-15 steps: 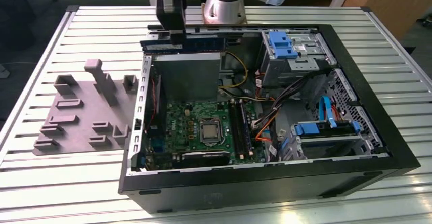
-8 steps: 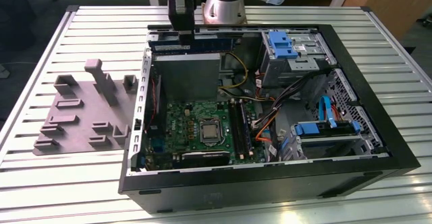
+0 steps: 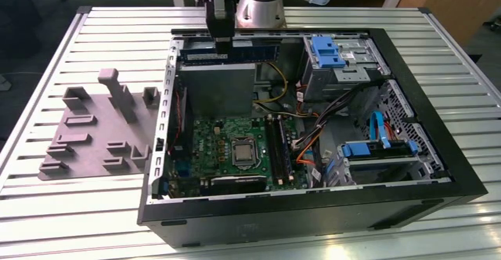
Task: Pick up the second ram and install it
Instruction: 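Pick up the second ram and move it above second insertion slot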
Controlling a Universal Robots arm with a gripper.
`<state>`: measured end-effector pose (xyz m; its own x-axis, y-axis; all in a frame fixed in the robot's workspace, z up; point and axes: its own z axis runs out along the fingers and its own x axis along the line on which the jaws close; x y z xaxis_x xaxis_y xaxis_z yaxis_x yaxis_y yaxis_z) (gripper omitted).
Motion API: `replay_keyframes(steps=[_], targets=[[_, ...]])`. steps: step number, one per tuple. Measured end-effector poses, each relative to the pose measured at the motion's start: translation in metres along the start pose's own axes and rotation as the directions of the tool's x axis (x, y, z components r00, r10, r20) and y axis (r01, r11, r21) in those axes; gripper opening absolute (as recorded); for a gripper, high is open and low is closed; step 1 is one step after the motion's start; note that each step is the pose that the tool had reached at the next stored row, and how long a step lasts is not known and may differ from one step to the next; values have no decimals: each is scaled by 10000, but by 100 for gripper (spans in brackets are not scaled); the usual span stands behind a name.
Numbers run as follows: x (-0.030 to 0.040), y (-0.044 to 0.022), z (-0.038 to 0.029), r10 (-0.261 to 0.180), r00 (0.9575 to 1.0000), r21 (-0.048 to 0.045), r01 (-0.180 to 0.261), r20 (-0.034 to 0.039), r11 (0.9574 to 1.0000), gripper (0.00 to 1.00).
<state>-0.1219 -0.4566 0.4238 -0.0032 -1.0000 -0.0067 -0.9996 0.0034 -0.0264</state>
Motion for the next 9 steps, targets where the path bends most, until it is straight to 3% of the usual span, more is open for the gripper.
replay_keyframes(steps=[9], targets=[[0,-51,58,16,10000,0,-16,0,10000,11]])
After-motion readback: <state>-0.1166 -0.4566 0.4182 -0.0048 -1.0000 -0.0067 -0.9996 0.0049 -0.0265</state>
